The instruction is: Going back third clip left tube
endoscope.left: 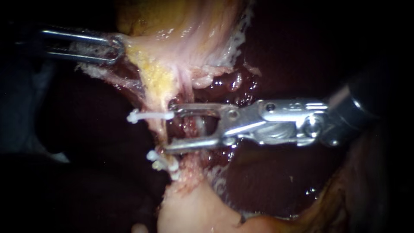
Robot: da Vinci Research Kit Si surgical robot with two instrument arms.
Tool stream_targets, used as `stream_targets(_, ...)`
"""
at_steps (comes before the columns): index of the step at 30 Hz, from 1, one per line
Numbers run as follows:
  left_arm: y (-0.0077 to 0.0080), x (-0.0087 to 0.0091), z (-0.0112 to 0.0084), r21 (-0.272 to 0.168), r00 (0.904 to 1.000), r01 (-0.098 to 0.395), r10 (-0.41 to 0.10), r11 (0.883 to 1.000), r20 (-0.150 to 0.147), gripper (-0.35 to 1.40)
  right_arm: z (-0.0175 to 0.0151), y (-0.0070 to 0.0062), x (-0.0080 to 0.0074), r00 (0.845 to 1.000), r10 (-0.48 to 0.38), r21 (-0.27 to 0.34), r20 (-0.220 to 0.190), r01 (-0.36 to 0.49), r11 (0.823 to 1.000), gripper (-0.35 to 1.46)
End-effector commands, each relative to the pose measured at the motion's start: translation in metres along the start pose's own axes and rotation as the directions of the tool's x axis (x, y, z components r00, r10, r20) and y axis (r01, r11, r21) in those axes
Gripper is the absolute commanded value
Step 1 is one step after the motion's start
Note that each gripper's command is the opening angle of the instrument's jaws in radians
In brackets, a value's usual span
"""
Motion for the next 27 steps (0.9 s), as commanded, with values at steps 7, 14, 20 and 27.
stream_targets(7,0.0,0.0,-0.0001,-0.001,1.0,0.0,0.0,1.0,0.0,-0.35,-0.005,-0.0007,-0.0007,0.999,-0.044,0.024,0.0,0.044,0.999,0.5)
stream_targets(14,0.0,0.0,-0.0001,-0.001,1.0,0.0,0.0,1.0,0.0,-0.35,-0.0086,-0.001,-0.0007,0.998,-0.064,0.03,0.0,0.064,0.998,0.5)
stream_targets(20,0.0,0.0,-0.0001,-0.001,1.0,0.0,0.0,1.0,0.0,-0.35,-0.0103,-0.0009,-0.0007,0.998,-0.066,0.029,0.001,0.066,0.997,0.5)
stream_targets(27,0.0,-0.0001,0.0006,0.003,1.0,-0.001,0.001,1.0,-0.002,-0.35,-0.0109,-0.0009,-0.0008,0.998,-0.066,0.032,0.001,0.066,0.997,0.5)
